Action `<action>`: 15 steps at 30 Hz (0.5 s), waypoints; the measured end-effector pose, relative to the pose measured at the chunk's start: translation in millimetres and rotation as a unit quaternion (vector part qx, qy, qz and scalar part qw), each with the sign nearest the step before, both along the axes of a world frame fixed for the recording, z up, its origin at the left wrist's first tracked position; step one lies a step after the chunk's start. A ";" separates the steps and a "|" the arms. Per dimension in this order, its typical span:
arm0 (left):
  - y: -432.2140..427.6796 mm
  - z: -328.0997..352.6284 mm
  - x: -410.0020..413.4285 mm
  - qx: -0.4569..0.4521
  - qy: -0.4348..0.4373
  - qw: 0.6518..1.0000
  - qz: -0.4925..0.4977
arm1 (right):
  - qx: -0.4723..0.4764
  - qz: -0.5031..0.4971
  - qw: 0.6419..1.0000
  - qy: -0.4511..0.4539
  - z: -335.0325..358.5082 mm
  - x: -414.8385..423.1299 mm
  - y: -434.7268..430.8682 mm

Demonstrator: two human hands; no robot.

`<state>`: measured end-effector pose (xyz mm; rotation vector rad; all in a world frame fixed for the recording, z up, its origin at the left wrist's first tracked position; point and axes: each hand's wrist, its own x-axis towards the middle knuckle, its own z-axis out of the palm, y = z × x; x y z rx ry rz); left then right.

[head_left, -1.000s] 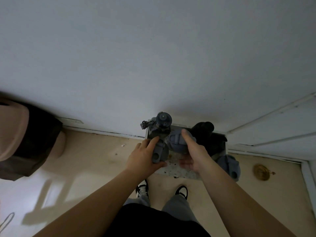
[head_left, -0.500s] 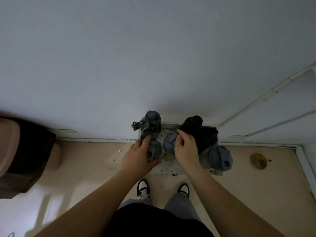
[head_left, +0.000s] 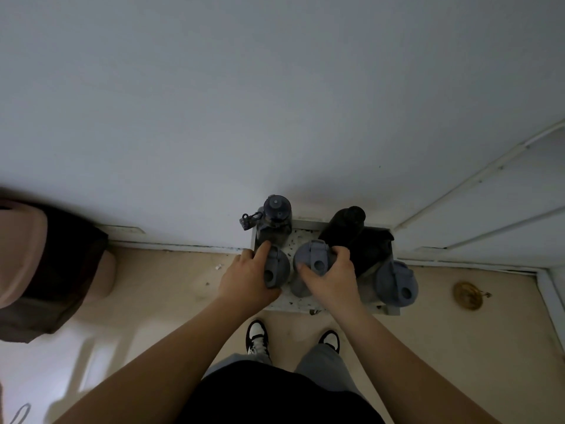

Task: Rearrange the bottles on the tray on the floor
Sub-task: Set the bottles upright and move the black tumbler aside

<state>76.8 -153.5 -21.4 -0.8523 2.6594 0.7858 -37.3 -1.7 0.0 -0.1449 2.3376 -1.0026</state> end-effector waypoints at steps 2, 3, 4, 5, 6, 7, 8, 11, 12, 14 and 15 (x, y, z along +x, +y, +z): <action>1.7 0.2 0.9 0.001 0.003 1.000 0.008 | -0.006 -0.005 1.000 0.023 -1.0 8.9 1.2; 2.6 0.4 1.1 0.002 0.005 1.000 0.012 | -0.004 -0.001 0.999 0.038 -1.4 11.6 1.6; 3.8 0.6 1.3 0.004 0.005 1.000 0.018 | -0.003 0.004 0.999 0.052 -2.7 12.9 2.5; 5.5 1.0 1.6 0.006 0.005 1.000 0.024 | -0.004 0.009 0.998 0.065 -3.4 13.3 3.7; 6.8 1.6 1.4 0.008 0.004 1.000 0.028 | -0.006 0.013 0.997 0.077 -4.4 13.2 5.0; 7.8 2.4 0.9 0.010 0.001 0.999 0.030 | -0.003 0.018 0.996 0.084 -4.3 12.8 6.6; 8.6 3.9 -0.1 0.011 -0.003 0.999 0.030 | 0.002 0.023 0.996 0.082 -5.5 12.1 8.3; 14.0 17.4 -2.1 0.008 -0.016 0.999 0.030 | 0.021 0.057 0.997 0.050 -8.7 11.0 15.4; 17.7 24.5 -2.9 0.003 -0.010 0.999 0.032 | 0.020 0.068 0.997 0.042 -8.3 10.8 18.4; 28.2 36.8 -4.7 -0.024 0.042 0.998 0.030 | 0.016 0.068 0.998 0.004 -6.8 8.1 23.9; 34.5 41.4 -5.8 -0.039 0.078 0.996 0.021 | 0.011 0.061 0.998 -0.024 -6.5 4.6 25.9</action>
